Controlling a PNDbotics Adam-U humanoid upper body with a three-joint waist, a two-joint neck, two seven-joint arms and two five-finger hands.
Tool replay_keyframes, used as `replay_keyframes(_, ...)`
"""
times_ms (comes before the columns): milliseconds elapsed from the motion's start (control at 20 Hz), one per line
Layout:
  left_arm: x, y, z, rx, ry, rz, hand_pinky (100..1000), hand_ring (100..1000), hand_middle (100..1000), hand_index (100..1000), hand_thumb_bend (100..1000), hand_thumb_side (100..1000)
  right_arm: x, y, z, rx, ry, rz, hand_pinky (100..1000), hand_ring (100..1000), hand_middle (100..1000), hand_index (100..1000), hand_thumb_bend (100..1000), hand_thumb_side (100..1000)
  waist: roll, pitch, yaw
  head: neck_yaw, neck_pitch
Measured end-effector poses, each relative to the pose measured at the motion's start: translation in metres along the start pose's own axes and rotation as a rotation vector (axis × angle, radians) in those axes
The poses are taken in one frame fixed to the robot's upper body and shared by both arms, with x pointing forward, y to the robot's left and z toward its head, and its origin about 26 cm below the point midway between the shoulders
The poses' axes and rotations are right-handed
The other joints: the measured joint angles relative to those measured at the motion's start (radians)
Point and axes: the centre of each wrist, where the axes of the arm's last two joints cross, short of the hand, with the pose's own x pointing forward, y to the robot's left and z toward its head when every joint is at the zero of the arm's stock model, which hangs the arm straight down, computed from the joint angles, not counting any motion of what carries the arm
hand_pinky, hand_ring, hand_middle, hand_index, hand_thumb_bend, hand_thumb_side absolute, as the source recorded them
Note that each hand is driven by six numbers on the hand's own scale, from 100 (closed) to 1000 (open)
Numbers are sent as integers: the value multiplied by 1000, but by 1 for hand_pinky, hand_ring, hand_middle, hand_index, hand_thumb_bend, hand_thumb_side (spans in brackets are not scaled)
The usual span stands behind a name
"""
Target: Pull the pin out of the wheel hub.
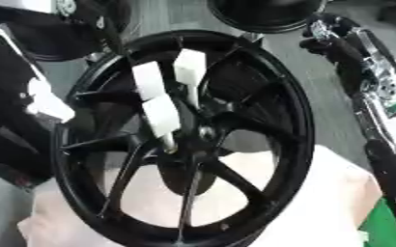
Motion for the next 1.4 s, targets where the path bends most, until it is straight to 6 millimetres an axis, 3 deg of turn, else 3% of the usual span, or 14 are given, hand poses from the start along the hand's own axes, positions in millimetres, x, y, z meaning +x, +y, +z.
replay_keyframes(350,-28,16,-20,56,113,122,830,803,793,843,675,419,-1,0,0,0,3,0,835,672,616,803,150,478,0,0,0,0,1)
replay_keyframes(600,-42,20,-41,54,154,190,863,838,806,852,716,371,-1,0,0,1,5,0,835,672,616,804,151,478,0,0,-1,1,8)
replay_keyframes(1050,-54,19,-77,34,238,230,909,866,813,844,806,297,-2,0,0,5,10,0,835,673,616,804,151,477,-3,-2,-6,10,9)
replay_keyframes(1400,-60,17,-93,26,323,199,909,863,808,836,797,280,-3,1,0,12,10,0,835,673,617,804,153,477,-3,-3,-8,17,-1)
